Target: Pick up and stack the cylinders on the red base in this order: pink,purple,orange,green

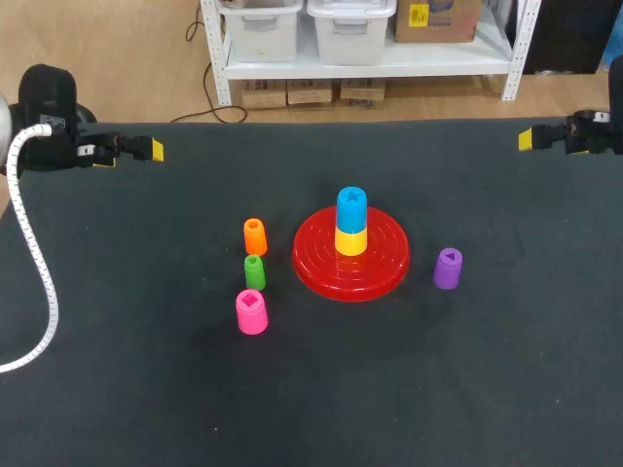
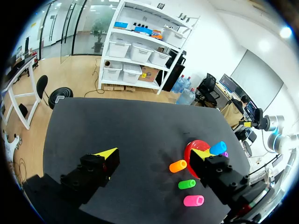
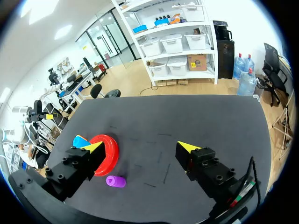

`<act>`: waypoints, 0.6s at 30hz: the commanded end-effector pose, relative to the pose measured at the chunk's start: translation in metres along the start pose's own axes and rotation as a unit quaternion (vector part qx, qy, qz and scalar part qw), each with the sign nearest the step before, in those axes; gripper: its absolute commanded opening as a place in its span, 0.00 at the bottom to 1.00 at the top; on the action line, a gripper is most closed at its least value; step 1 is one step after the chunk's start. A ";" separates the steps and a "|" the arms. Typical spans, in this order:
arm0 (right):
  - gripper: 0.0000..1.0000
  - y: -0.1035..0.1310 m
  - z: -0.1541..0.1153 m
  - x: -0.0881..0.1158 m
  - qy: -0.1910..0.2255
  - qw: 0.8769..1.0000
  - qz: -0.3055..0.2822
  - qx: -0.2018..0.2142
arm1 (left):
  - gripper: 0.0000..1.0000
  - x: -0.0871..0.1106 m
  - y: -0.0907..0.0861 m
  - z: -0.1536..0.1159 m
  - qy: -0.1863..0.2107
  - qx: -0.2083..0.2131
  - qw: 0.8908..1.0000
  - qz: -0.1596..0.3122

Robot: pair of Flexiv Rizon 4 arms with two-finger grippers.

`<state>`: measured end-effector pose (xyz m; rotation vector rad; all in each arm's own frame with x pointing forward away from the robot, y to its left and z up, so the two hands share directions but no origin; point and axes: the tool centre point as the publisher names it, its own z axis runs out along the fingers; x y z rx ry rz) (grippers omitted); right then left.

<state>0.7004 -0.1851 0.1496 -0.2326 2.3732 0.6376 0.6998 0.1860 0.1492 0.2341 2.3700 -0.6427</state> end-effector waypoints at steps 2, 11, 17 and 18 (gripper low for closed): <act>1.00 0.000 0.000 0.000 0.000 1.000 0.000 0.001 | 1.00 -0.001 -0.002 0.000 0.003 -0.004 1.000 -0.001; 1.00 0.000 0.000 0.000 0.000 1.000 0.000 0.001 | 1.00 -0.001 -0.002 0.000 0.003 -0.004 1.000 -0.001; 1.00 0.000 0.000 0.000 0.000 1.000 0.000 0.001 | 1.00 0.002 -0.001 0.001 0.032 0.029 0.996 0.074; 1.00 0.000 0.000 0.000 0.000 1.000 0.000 0.001 | 1.00 0.004 -0.001 0.001 0.037 0.046 0.994 0.095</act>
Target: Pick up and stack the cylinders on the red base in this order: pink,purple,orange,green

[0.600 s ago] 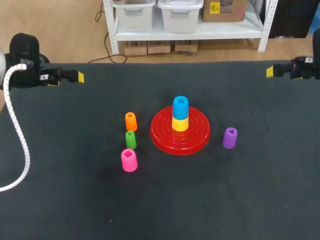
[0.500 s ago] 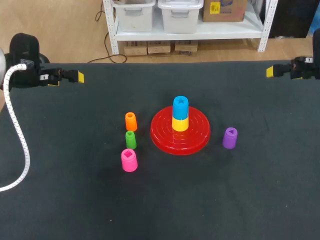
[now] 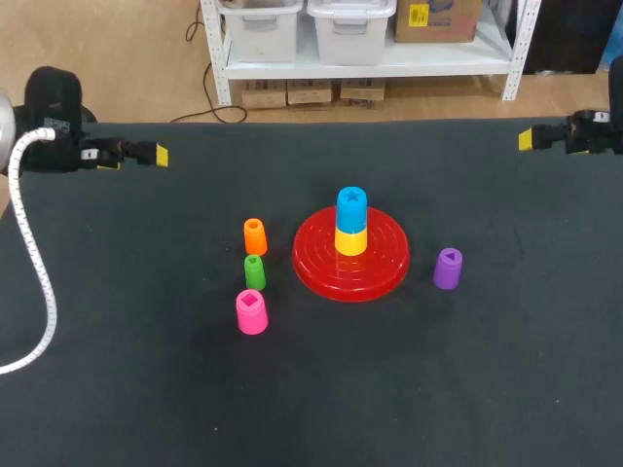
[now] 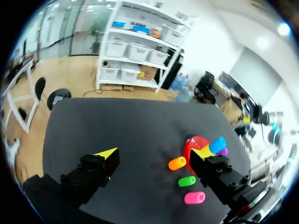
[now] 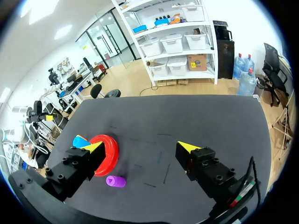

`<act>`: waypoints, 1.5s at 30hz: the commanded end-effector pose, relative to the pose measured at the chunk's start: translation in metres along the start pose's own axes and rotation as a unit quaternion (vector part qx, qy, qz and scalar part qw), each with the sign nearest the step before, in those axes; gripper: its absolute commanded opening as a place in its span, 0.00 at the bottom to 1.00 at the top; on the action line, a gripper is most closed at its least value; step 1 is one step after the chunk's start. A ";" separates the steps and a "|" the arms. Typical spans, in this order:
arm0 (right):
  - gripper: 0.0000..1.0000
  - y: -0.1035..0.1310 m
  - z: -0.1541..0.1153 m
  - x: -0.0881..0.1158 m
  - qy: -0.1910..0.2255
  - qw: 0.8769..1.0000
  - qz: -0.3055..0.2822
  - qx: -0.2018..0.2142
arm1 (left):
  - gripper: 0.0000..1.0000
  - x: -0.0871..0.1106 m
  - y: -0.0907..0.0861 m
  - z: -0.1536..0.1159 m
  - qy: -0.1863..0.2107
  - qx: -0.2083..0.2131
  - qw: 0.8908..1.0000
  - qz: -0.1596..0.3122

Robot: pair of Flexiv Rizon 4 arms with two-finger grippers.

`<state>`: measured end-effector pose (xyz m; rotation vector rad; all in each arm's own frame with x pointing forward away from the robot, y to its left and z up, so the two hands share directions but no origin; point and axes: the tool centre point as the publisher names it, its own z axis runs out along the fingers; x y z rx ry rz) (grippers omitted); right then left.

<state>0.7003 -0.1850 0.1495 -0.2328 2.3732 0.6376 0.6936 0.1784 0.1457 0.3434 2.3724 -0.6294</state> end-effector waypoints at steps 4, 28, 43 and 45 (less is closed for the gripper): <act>1.00 0.000 0.000 0.000 0.000 1.000 0.000 0.001 | 1.00 0.010 0.007 -0.012 0.032 0.095 0.980 0.174; 1.00 0.000 0.000 0.000 0.000 1.000 0.000 0.001 | 1.00 0.044 -0.001 -0.048 0.014 0.282 0.861 0.424; 1.00 0.000 0.000 0.000 0.000 1.000 0.000 0.001 | 1.00 0.066 -0.005 -0.041 0.061 0.234 0.859 0.452; 1.00 0.000 0.000 0.000 0.000 1.000 0.000 0.001 | 1.00 0.066 -0.004 -0.039 0.061 0.235 0.867 0.434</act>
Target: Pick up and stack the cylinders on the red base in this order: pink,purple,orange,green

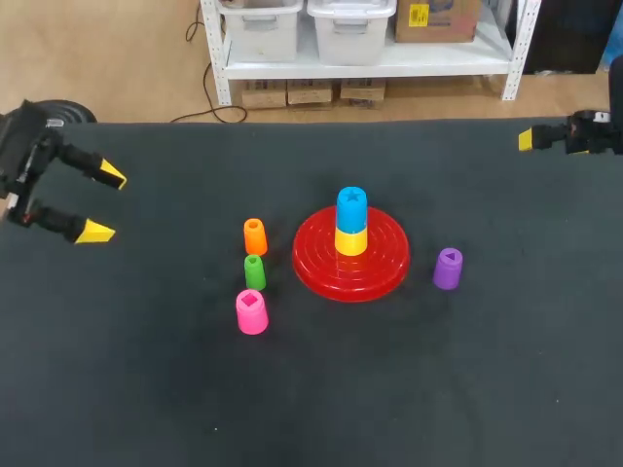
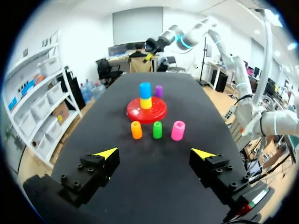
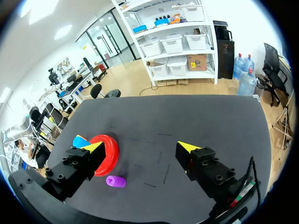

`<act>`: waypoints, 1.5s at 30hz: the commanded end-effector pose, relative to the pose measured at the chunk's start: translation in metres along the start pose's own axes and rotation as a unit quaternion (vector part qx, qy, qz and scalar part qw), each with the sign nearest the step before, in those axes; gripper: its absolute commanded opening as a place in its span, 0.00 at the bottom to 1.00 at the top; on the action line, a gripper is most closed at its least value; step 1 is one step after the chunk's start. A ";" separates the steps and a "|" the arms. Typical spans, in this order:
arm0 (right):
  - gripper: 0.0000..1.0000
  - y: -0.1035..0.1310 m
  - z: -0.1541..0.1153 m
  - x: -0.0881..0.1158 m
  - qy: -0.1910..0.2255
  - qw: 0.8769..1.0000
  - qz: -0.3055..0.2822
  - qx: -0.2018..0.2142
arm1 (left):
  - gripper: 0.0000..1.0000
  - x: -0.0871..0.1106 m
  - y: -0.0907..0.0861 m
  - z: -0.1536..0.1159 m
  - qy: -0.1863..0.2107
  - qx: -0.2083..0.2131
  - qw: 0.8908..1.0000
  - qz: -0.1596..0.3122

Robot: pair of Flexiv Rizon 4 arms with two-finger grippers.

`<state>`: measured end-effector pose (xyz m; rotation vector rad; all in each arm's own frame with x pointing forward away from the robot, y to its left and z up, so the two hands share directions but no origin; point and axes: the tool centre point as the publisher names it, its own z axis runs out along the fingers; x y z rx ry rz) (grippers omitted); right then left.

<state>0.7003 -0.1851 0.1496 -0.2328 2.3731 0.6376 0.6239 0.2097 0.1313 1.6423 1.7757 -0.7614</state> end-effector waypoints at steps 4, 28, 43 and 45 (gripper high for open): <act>1.00 0.000 0.000 0.000 0.000 1.000 0.000 0.001 | 1.00 -0.001 -0.003 0.010 0.009 -0.018 1.000 -0.018; 1.00 0.000 0.000 0.000 0.000 1.000 0.000 0.001 | 1.00 0.000 -0.003 0.008 0.000 -0.001 1.000 0.013; 1.00 0.088 0.003 -0.027 0.062 0.983 -0.175 0.008 | 1.00 0.000 -0.003 0.008 0.000 -0.001 1.000 0.013; 1.00 0.115 0.013 -0.026 0.080 0.973 -0.215 -0.011 | 1.00 0.000 -0.003 0.008 0.000 -0.001 1.000 0.013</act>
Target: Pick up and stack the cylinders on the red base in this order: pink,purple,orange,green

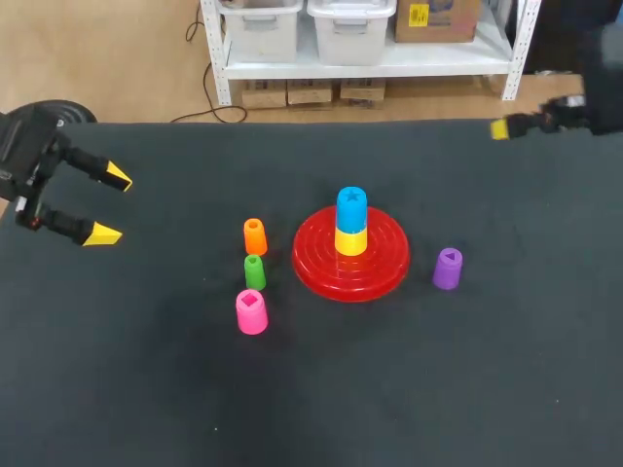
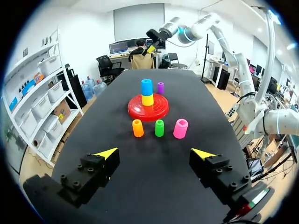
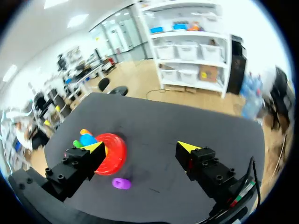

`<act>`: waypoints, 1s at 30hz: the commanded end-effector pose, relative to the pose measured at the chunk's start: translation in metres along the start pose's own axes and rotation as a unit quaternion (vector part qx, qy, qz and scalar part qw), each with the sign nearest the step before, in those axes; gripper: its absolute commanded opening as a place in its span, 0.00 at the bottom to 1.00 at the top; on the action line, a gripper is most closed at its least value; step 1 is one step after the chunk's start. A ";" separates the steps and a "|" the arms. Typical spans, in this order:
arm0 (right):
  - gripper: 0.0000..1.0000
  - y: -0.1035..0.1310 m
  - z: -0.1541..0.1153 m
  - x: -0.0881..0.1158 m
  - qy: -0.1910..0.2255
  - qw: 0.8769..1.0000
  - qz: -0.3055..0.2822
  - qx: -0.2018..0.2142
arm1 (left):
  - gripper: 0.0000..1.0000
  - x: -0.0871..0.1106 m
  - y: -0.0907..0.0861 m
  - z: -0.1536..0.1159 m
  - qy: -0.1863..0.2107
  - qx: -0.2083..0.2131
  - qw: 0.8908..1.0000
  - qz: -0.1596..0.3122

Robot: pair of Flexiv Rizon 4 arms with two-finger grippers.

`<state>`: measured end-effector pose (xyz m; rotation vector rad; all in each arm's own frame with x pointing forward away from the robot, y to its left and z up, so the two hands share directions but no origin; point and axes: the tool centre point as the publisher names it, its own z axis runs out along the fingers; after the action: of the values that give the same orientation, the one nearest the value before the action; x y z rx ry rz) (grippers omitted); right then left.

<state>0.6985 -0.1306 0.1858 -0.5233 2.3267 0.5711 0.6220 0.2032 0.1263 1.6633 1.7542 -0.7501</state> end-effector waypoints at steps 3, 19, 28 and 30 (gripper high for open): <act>1.00 0.088 0.027 -0.013 0.103 0.982 -0.154 -0.034 | 1.00 0.001 -0.001 0.000 -0.001 -0.001 1.000 0.001; 1.00 0.112 0.030 -0.009 0.130 0.968 -0.209 -0.059 | 1.00 0.001 -0.001 0.000 -0.001 -0.001 1.000 0.001; 1.00 0.207 0.062 0.005 0.207 0.902 -0.372 -0.077 | 1.00 0.001 -0.001 0.000 -0.001 -0.001 1.000 0.001; 1.00 0.223 0.070 0.014 0.221 0.890 -0.392 -0.077 | 1.00 0.001 -0.001 0.000 -0.001 -0.001 1.000 0.001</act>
<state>0.6132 0.0601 0.1929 -1.5305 2.2132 0.3254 0.6219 0.2031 0.1265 1.6629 1.7552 -0.7496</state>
